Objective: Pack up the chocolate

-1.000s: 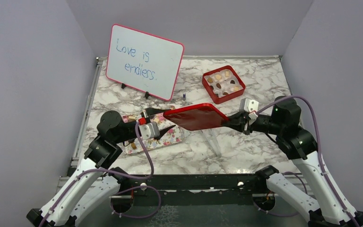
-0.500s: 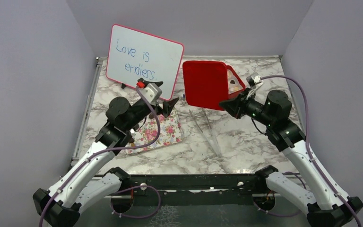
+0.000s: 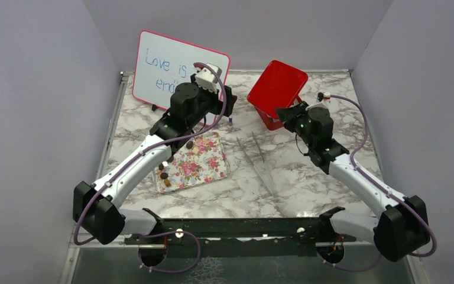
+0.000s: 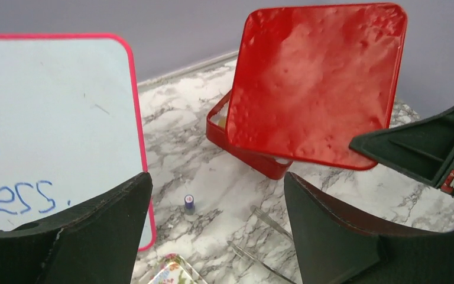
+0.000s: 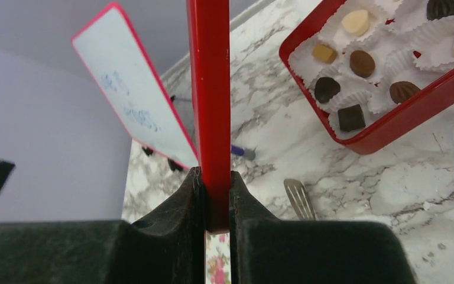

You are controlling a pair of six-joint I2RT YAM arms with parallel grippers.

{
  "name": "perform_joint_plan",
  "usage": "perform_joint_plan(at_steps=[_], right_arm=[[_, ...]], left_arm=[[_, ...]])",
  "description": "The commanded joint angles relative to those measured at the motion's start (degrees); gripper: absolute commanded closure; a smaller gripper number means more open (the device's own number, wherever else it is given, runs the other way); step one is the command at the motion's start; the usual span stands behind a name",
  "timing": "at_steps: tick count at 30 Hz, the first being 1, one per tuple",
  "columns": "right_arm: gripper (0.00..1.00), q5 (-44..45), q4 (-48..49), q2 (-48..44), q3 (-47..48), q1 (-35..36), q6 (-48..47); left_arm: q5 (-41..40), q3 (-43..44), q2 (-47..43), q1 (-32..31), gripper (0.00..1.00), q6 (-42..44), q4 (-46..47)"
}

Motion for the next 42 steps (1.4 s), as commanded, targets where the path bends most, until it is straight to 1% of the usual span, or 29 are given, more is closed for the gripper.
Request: perform_joint_plan(at_steps=[1, 5, 8, 14, 18, 21, 24, 30, 36, 42], right_arm=[[0.99, 10.2, 13.0, 5.7, 1.7, -0.4, 11.7], [0.99, 15.0, 13.3, 12.8, 3.9, -0.4, 17.8], [0.99, 17.2, 12.9, 17.3, 6.0, -0.5, 22.5], [0.99, 18.1, 14.7, 25.7, 9.2, -0.5, 30.1], [0.99, 18.7, 15.1, 30.1, 10.7, -0.5, 34.1], [0.99, 19.4, 13.6, 32.6, 12.5, -0.5, 36.8], [0.99, 20.1, 13.0, 34.7, 13.3, -0.5, 39.3], [0.99, 22.1, 8.0, 35.9, 14.3, -0.5, 42.5], [0.97, 21.4, 5.1, 37.1, 15.0, -0.5, 44.0], [0.94, 20.9, -1.7, 37.1, 16.3, -0.4, 46.0]], left_arm=[[-4.2, 1.1, 2.8, -0.4, 0.18, -6.1, -0.5], [-3.9, 0.3, 3.2, -2.8, 0.18, -5.9, -3.0], [-4.1, -4.1, 1.2, -3.9, 0.18, -5.7, -3.6], [-5.2, -12.6, -3.6, -4.3, 0.18, -5.1, -3.2], [-4.9, -13.7, -4.9, -4.3, 0.18, -4.2, -4.1], [-4.2, -13.7, -6.2, -4.3, 0.18, -3.5, -4.8], [-4.6, -15.0, -8.0, -4.3, 0.18, -2.9, -4.1], [-5.0, -18.2, -10.2, -4.3, 0.17, -2.1, -2.7], [-4.3, -17.8, -9.4, -4.3, 0.17, -2.2, -2.9], [-4.4, -18.5, -10.2, -4.4, 0.17, -1.9, -2.6]])
